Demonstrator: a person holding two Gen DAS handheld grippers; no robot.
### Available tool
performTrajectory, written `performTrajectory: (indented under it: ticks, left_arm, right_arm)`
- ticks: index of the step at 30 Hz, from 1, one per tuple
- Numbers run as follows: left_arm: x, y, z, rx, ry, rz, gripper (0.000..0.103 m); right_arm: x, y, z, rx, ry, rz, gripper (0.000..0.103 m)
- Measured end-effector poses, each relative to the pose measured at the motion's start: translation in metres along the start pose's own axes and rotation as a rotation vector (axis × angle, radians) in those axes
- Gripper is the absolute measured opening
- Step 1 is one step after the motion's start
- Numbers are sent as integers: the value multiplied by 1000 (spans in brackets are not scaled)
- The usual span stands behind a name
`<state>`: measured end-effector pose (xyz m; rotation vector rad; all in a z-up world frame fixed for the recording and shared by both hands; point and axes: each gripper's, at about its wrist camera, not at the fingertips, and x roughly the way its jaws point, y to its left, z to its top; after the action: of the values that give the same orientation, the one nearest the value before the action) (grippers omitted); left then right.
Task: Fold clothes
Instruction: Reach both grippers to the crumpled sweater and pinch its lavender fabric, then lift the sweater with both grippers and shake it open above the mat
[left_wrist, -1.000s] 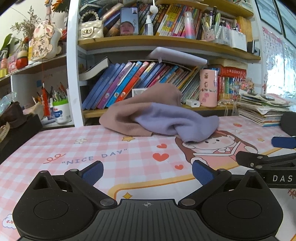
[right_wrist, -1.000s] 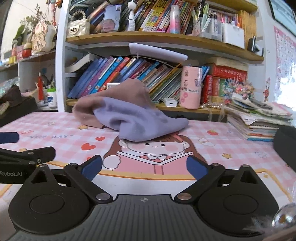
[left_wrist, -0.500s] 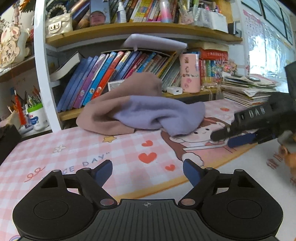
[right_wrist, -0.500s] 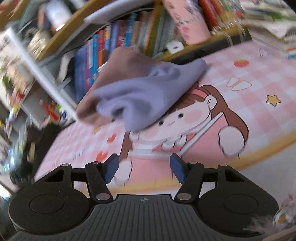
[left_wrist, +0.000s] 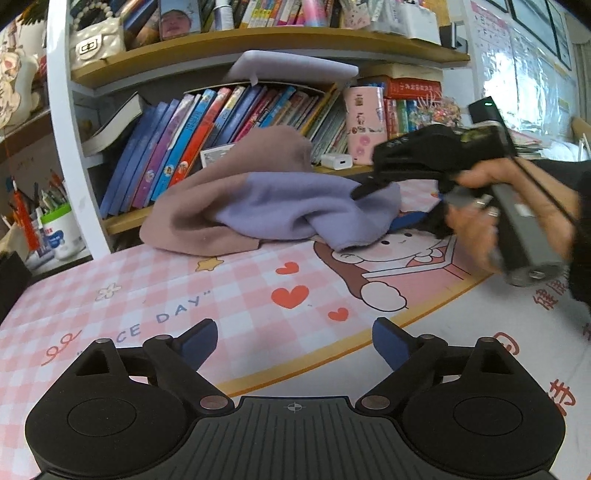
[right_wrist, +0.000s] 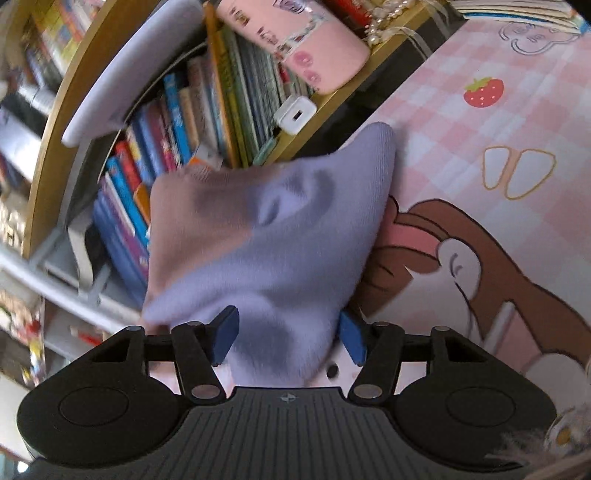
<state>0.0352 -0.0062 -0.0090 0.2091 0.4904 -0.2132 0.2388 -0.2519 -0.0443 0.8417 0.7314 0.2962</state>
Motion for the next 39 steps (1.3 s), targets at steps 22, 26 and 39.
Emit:
performTrajectory:
  ticks: [22, 26, 39]
  left_arm:
    - [-9, -40, 13, 63, -120, 57, 93]
    - [-7, -40, 15, 79, -168, 143, 56]
    - [-55, 13, 17, -76, -260, 139, 9]
  right_arm:
    - [-129, 77, -69, -126, 94, 451, 10]
    - [-155, 69, -83, -112, 90, 468, 9]
    - [-151, -11, -137, 355, 251, 372, 69]
